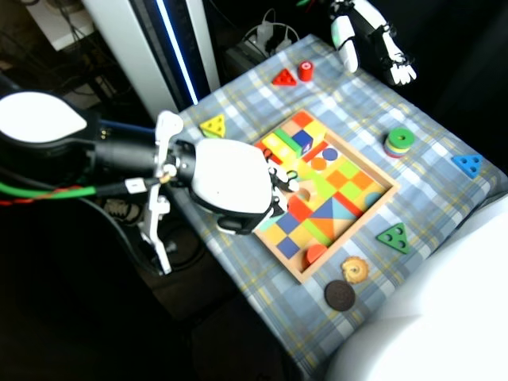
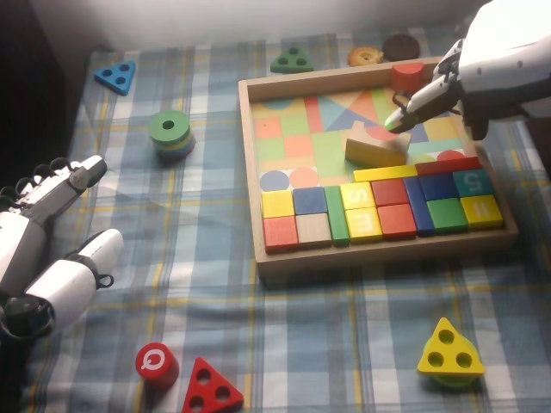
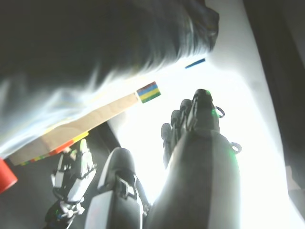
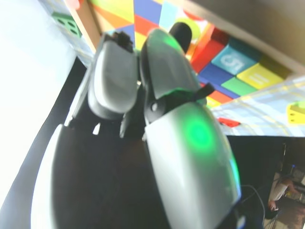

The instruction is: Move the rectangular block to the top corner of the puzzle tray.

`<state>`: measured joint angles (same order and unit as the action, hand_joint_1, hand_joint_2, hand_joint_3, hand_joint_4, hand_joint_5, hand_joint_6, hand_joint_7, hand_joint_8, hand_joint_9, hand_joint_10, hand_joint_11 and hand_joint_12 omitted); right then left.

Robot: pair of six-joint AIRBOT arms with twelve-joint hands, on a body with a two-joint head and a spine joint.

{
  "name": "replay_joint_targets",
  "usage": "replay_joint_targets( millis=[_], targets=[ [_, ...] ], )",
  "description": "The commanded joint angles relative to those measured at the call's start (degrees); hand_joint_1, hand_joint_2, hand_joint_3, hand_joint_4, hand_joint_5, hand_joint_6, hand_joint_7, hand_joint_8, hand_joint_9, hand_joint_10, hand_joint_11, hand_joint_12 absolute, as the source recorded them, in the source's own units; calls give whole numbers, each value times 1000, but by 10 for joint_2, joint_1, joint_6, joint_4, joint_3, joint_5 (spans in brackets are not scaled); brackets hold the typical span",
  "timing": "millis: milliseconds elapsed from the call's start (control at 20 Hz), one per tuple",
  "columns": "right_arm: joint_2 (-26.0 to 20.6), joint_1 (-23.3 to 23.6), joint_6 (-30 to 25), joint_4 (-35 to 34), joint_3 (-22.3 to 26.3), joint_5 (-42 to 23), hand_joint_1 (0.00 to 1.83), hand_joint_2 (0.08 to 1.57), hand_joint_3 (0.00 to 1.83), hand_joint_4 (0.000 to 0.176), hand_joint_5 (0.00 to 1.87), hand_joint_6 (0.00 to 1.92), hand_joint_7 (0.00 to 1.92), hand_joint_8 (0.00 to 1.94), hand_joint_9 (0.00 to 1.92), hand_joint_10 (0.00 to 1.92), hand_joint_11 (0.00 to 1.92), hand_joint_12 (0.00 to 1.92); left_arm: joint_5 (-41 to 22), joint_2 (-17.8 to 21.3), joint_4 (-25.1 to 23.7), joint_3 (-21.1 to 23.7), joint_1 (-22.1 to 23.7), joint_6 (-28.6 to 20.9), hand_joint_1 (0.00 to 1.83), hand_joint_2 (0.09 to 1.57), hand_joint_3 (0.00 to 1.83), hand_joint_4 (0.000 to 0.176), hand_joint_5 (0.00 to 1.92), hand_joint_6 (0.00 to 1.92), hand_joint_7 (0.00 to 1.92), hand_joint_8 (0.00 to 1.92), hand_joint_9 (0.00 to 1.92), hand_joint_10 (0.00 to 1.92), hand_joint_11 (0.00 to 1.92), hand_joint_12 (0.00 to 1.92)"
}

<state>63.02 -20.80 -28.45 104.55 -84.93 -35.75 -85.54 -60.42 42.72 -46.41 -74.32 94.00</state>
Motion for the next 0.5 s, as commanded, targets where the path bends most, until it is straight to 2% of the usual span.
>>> replay_joint_targets(
  millis=[0,100,200,250,300,350,450],
  targets=[
    [4,11,-1,-18,-1,0,1578,1199,7,0,425,7,1353,1941,1512,1921,1541,1921,-61,4,-25,-3,8,-4,692,1399,0,20,321,2,230,3,132,10,10,6],
    [10,9,-1,-11,-1,-1,1597,1197,4,0,430,7,1365,1941,1546,1921,1555,1921,-59,4,-26,-3,8,-4,669,1408,2,16,312,2,220,0,115,1,1,1],
    [12,9,-1,-11,-1,-1,1627,1203,5,0,431,3,1394,1941,1578,1921,1582,1921,-57,4,-27,-3,9,-4,665,1407,1,21,318,4,222,2,111,2,0,0],
    [12,9,-1,-10,-1,-1,1511,1221,12,0,429,2,1385,1941,1529,1921,1520,1921,-57,4,-27,-3,9,-4,683,1400,0,17,315,2,227,3,112,2,0,0],
    [12,9,-1,-7,-1,0,1554,1208,5,0,439,5,1376,1941,1530,1921,1524,1921,-57,4,-27,-3,9,-4,678,1403,0,14,308,0,225,1,117,4,0,0],
    [12,8,-1,-5,-1,0,1540,1197,0,1,463,11,1399,1941,1554,1921,1550,1921,-57,4,-28,-3,9,-4,721,1398,0,2,316,3,234,3,130,8,7,4],
    [12,7,-1,0,-1,4,1583,1192,0,0,479,10,1422,1941,1578,1921,1566,1921,-57,4,-28,-3,9,-4,690,1400,0,20,308,1,229,0,124,4,0,0]
  ],
)
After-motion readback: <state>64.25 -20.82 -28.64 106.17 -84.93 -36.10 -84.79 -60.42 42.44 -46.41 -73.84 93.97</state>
